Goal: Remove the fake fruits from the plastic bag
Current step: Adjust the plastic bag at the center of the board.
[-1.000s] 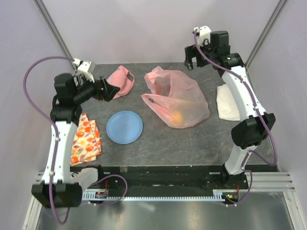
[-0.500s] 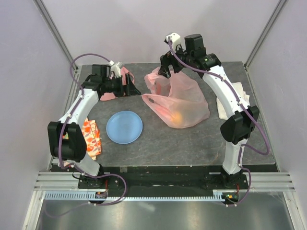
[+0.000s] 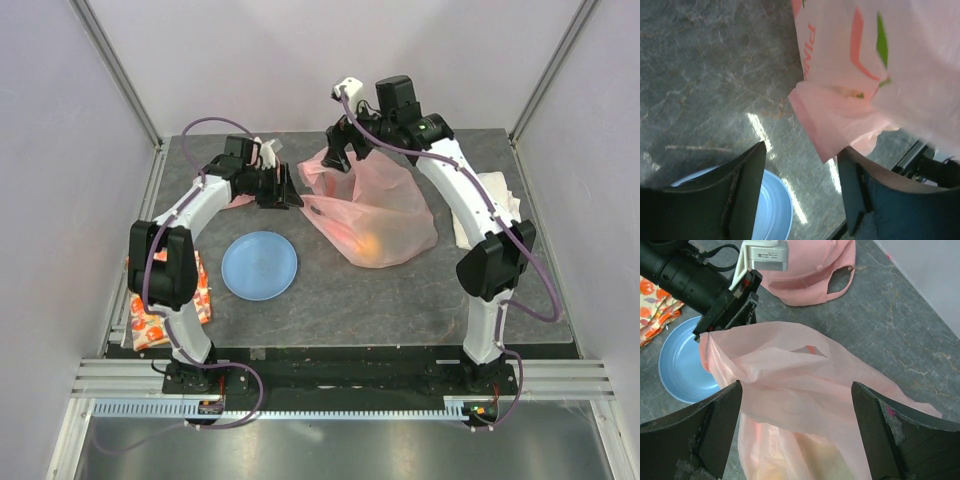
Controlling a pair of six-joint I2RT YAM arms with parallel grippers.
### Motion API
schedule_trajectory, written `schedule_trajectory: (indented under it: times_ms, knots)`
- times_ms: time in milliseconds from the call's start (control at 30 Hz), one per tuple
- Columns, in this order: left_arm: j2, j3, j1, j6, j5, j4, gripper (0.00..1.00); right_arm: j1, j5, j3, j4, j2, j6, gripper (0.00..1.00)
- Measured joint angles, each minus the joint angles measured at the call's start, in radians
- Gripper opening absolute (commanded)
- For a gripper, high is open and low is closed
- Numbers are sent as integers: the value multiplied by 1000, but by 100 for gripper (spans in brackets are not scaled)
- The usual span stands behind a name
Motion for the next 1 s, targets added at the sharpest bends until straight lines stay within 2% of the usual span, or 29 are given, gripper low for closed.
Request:
schedule_trajectory:
  times_ms: [67, 100, 167, 200, 233, 267, 300, 367, 400, 433, 567, 667, 833, 867, 967, 1000]
  knots:
    - [41, 44, -5, 1, 0, 2, 36, 8, 21, 27, 1, 32, 0, 89]
    - [57, 63, -6, 2, 1, 3, 28, 13, 36, 46, 2, 53, 0, 81]
    - [84, 99, -7, 6, 10, 3, 18, 18, 69, 87, 4, 103, 0, 70]
    - [97, 117, -7, 6, 19, 4, 5, 19, 81, 105, 6, 127, 0, 57]
    - [105, 133, -6, 8, 28, 4, 2, 19, 98, 124, 5, 153, 2, 51]
    - [110, 142, -6, 7, 33, 3, 2, 19, 106, 133, 7, 167, -5, 43]
    - [114, 153, -6, 11, 41, 3, 2, 19, 115, 140, 7, 180, -2, 30]
    - [117, 175, -4, 12, 49, 2, 2, 16, 139, 154, 5, 201, -6, 14]
    - [117, 190, 0, 12, 52, 1, 2, 15, 154, 166, 5, 210, -3, 0]
    - [118, 208, 2, 12, 53, -3, 2, 14, 167, 183, 5, 218, -5, 0]
    - [136, 330, 23, 13, 56, -12, 2, -2, 249, 289, 41, 256, 9, 0]
    - [175, 494, 43, 16, 71, -11, 2, -46, 296, 381, 101, 282, 29, 0]
    - [257, 804, 56, 16, 105, 23, 2, -161, 367, 432, 199, 283, 56, 2]
    - [264, 845, 54, 16, 108, 32, 2, -184, 372, 432, 208, 280, 60, 27]
    - [269, 932, 41, 21, 137, 58, 2, -237, 310, 390, 219, 252, 59, 86]
    - [262, 935, 37, 23, 147, 69, 2, -241, 283, 365, 219, 236, 67, 91]
